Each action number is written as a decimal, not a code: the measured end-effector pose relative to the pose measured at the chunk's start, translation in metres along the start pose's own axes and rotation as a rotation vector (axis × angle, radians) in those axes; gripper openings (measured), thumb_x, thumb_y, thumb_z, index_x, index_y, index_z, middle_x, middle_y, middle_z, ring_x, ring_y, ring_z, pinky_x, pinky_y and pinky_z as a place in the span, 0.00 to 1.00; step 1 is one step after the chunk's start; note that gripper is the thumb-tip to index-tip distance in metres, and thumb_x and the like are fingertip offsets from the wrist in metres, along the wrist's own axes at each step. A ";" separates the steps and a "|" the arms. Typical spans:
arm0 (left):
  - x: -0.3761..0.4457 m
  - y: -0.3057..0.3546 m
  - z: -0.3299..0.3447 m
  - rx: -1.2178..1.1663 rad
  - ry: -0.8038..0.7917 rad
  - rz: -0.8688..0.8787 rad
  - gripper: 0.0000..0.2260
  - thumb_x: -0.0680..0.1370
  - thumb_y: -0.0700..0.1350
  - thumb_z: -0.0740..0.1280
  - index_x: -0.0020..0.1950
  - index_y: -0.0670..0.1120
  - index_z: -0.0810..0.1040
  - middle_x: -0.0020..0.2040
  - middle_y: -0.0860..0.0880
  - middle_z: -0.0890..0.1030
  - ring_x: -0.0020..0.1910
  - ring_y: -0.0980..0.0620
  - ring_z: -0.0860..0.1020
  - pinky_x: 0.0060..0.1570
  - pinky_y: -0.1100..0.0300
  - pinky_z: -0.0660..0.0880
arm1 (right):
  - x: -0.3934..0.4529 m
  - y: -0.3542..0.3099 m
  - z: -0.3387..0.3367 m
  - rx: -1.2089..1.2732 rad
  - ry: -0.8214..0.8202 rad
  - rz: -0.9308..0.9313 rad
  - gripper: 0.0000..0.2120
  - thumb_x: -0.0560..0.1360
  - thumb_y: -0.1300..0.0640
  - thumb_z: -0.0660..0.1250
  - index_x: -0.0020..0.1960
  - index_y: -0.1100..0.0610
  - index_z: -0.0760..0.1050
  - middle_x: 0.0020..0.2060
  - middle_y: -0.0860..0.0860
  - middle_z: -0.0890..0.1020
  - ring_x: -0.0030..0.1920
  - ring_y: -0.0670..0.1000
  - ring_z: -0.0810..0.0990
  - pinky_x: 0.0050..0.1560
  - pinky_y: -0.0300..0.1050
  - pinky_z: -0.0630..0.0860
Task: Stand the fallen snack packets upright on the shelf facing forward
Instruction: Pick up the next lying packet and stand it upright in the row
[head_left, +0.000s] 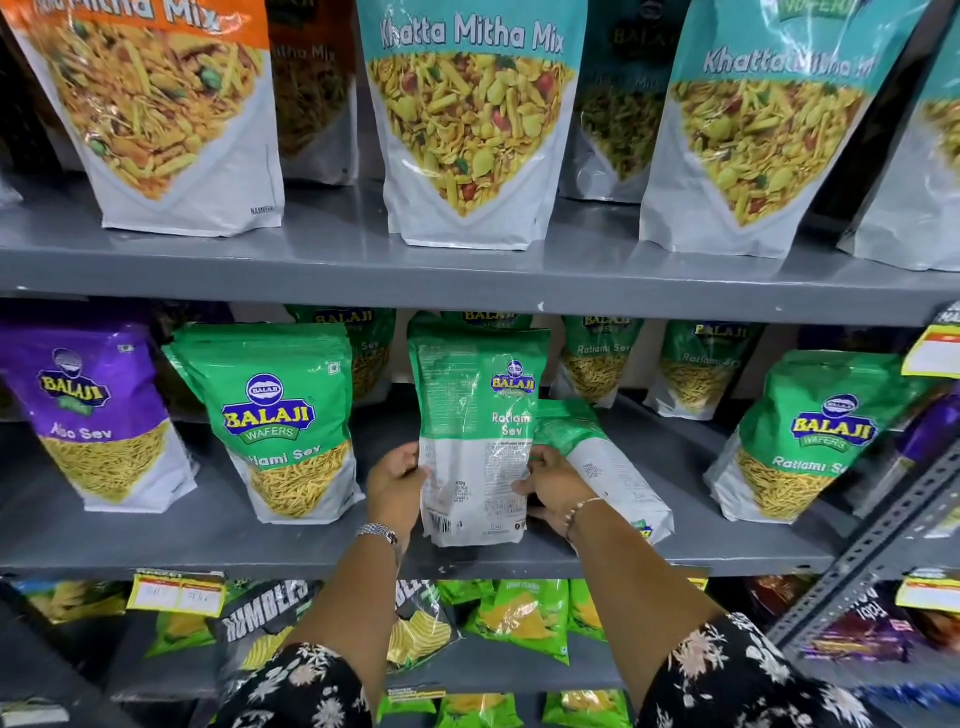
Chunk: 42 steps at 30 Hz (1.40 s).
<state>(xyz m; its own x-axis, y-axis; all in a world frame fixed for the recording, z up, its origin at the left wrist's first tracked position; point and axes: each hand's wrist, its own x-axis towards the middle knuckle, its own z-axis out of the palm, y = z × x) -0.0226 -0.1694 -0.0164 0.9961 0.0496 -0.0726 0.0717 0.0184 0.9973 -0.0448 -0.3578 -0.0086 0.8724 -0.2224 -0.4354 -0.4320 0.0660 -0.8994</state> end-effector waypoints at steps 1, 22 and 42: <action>0.000 0.000 0.001 0.007 0.030 0.008 0.14 0.73 0.29 0.63 0.51 0.44 0.80 0.48 0.44 0.83 0.47 0.47 0.79 0.44 0.62 0.76 | 0.001 0.002 -0.001 0.005 0.012 -0.019 0.23 0.70 0.76 0.63 0.54 0.51 0.70 0.52 0.52 0.79 0.57 0.57 0.77 0.63 0.63 0.73; 0.018 -0.013 -0.011 0.152 0.124 -0.028 0.16 0.73 0.35 0.62 0.35 0.53 0.81 0.42 0.44 0.84 0.44 0.44 0.81 0.53 0.44 0.79 | 0.019 0.007 -0.006 -0.172 0.087 -0.194 0.17 0.68 0.76 0.66 0.39 0.54 0.71 0.37 0.55 0.81 0.43 0.58 0.80 0.45 0.55 0.79; 0.010 -0.009 -0.008 0.183 0.134 -0.036 0.10 0.75 0.35 0.63 0.53 0.38 0.81 0.52 0.38 0.83 0.45 0.48 0.76 0.50 0.55 0.75 | -0.004 0.011 0.004 -0.247 0.287 -0.132 0.08 0.74 0.64 0.65 0.45 0.52 0.70 0.43 0.61 0.83 0.27 0.54 0.80 0.30 0.48 0.82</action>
<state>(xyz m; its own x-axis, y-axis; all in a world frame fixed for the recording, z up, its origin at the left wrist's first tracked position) -0.0140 -0.1612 -0.0258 0.9780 0.1847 -0.0972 0.1272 -0.1585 0.9791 -0.0519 -0.3527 -0.0172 0.8400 -0.4780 -0.2567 -0.3929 -0.2095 -0.8954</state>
